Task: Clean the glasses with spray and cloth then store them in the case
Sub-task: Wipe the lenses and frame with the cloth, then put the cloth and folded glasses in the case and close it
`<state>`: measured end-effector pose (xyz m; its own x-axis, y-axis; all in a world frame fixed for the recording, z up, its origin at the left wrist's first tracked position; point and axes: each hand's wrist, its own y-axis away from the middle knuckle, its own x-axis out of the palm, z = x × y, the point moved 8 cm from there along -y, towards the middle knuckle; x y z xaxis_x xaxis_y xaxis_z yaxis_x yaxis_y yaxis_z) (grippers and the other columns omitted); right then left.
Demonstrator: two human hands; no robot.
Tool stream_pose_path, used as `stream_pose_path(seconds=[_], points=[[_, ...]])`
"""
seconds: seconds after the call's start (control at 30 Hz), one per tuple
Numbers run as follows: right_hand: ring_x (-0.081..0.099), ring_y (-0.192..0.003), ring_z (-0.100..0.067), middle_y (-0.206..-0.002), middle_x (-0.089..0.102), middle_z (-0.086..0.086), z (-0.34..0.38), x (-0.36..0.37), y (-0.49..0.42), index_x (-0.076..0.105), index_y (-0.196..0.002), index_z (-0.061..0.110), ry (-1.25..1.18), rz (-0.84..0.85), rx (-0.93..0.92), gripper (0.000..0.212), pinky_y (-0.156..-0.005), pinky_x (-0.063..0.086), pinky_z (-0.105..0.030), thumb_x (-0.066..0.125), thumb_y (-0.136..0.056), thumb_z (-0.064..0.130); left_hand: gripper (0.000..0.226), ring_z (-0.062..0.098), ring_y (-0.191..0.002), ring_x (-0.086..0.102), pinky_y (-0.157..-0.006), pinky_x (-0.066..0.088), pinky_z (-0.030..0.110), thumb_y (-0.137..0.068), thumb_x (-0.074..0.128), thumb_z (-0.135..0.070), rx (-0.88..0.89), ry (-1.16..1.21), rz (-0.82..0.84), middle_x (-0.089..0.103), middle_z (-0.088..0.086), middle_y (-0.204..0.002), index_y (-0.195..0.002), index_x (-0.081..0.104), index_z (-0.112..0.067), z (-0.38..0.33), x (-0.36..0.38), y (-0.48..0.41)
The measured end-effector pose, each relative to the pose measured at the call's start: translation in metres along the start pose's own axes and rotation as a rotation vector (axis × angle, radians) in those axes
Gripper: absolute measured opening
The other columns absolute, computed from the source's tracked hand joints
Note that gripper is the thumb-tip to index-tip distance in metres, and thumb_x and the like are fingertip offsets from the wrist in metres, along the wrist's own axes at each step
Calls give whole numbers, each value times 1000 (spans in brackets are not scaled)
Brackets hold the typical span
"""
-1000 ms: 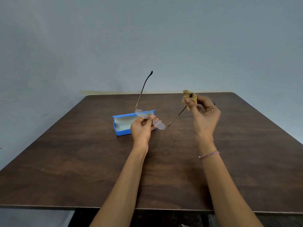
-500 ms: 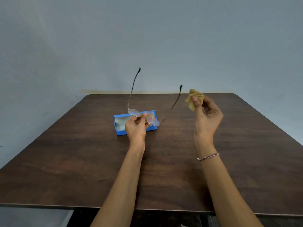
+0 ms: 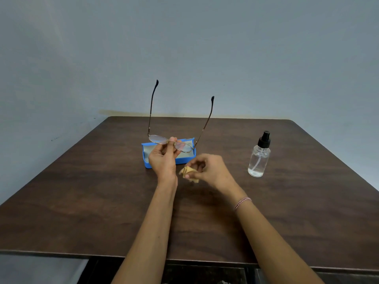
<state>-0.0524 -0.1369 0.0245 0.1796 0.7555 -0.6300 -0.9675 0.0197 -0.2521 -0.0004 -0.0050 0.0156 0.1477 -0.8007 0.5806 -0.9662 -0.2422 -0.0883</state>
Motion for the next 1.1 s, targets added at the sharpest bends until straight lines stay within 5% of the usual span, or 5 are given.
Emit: stream_pose_path(seconds=[0.33,0.57,0.7,0.93,1.1], points=[[56,-59,3,-67,63,12,6,20,6,72,-85,14,-114,93,-16,24,-64,48,-11,85,-65,12,4,8,-66,69,-64,56,18,-88,62,-7,-8,17,-51,71,-4,-63,-85,66,-7,-5,-11,2],[57,-64,-5,-84,72,-8,20,35,13,74,-96,9,-48,196,-110,27,-66,48,-14,82,-70,14,8,4,-60,68,-56,52,13,-88,62,-6,-30,-10,-90,69,-7,-56,-82,66,-9,-10,-23,8],[61,-76,-4,-84,71,4,19,26,19,74,-100,14,-80,203,-86,26,-72,48,-14,79,-74,19,6,6,-61,68,-58,53,15,-89,61,-6,-63,12,-88,69,-5,-58,-84,65,-6,-7,-23,15],[60,-60,-4,-74,68,4,-20,-42,35,70,-96,11,-491,-339,162,15,-62,53,-17,73,-81,12,6,14,-66,68,-60,54,18,-87,62,-3,-116,44,-68,68,9,-70,-91,64,2,6,-13,34],[64,-65,1,-82,72,3,-24,-61,50,72,-95,10,-508,-437,179,15,-65,53,-12,74,-80,15,11,12,-69,68,-59,54,18,-87,62,-2,-173,23,-26,68,11,-79,-97,64,4,16,7,57]])
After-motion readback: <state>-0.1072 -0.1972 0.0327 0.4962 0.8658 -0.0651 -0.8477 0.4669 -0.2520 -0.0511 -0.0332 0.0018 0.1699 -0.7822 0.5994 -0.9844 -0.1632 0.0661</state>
